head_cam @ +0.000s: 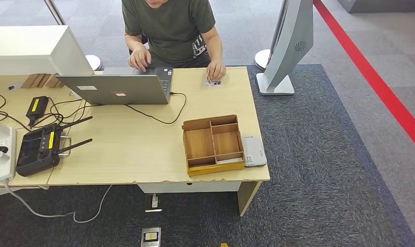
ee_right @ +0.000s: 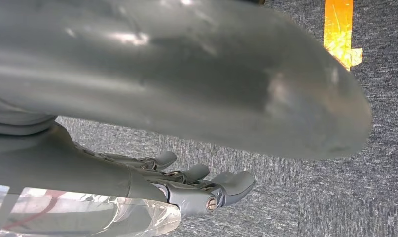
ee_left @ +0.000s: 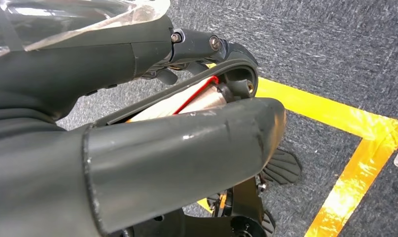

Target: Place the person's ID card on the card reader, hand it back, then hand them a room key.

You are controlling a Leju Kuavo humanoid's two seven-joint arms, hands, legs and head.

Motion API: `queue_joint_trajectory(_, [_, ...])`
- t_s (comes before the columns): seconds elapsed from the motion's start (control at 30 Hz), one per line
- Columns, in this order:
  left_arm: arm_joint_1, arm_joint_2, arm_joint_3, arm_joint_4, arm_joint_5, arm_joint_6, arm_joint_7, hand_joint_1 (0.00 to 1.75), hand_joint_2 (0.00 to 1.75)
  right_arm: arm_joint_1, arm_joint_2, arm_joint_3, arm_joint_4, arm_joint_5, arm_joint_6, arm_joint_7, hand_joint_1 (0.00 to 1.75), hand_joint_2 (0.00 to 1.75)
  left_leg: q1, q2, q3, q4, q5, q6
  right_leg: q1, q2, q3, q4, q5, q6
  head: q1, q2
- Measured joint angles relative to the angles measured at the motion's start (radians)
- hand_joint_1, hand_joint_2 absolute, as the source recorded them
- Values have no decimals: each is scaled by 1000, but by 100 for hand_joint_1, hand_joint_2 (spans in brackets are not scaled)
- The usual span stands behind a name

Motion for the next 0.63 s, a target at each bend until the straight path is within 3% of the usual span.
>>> queue_joint_trajectory(0.63, [-1,0,-16,0,-20,38,4,0,0,0,-2,0,0,-7,6,4,0,0,0,0,0,0,0,0,0,0,0,0,0,0,0,0])
